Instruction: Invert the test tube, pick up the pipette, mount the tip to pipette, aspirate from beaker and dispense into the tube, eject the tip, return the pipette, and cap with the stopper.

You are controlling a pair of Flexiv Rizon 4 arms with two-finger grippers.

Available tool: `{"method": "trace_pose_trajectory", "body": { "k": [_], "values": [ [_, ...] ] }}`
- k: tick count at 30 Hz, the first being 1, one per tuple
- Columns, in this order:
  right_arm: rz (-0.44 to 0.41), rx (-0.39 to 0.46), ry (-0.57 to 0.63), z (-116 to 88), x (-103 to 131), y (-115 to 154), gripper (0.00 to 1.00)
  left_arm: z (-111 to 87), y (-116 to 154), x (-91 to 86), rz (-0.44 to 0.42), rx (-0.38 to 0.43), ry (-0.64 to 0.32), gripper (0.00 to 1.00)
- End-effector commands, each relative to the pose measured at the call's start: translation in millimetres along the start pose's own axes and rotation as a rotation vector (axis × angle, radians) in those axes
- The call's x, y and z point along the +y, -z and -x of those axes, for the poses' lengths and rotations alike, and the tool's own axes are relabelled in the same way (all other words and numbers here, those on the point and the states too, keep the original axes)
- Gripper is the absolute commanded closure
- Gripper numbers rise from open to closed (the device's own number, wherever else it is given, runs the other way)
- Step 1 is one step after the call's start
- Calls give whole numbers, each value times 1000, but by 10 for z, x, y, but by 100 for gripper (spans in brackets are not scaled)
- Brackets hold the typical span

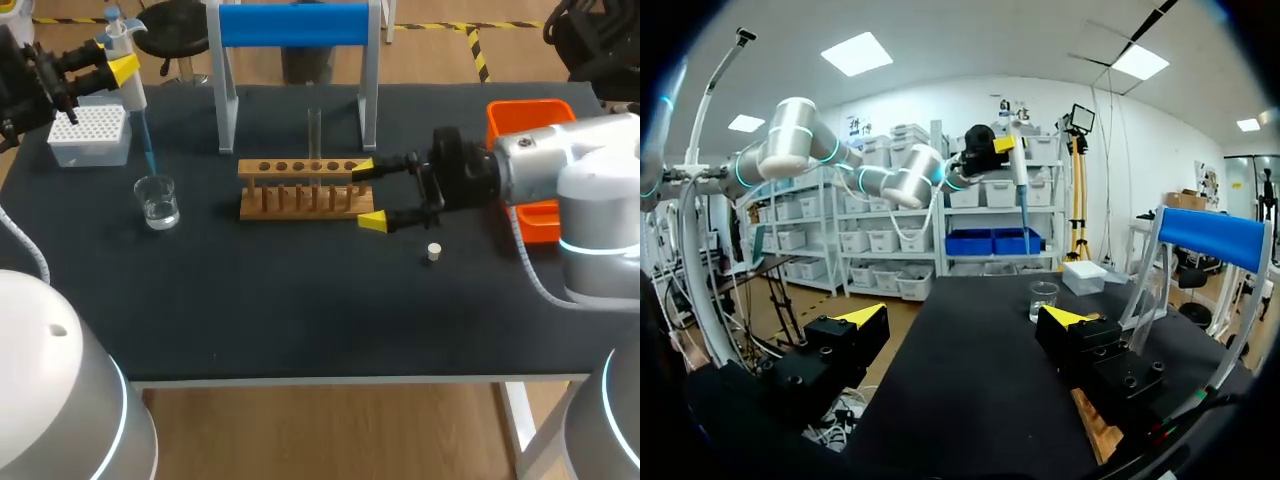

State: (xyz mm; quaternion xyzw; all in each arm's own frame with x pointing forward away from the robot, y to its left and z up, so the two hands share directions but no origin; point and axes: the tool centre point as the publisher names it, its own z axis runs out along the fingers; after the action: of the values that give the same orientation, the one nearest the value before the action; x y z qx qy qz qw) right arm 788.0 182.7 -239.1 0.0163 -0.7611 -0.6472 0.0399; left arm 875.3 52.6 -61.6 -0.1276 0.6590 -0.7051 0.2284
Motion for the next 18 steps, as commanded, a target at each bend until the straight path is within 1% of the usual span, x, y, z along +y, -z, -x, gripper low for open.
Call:
{"method": "trace_pose_trajectory", "body": {
  "k": [1,5,12,18],
  "values": [
    [-44,-47,4,-34,93,-240,0,-2,-3,3,-1,0,-1,100],
    [-71,-71,16,-50,126,-433,0,-2,-3,3,-1,0,-1,100],
    [-117,-86,44,-96,151,-860,0,-2,-3,3,-1,0,-1,100],
    [-138,-101,60,-67,167,-1239,0,-2,-3,3,-1,0,-1,100]
  ]
}}
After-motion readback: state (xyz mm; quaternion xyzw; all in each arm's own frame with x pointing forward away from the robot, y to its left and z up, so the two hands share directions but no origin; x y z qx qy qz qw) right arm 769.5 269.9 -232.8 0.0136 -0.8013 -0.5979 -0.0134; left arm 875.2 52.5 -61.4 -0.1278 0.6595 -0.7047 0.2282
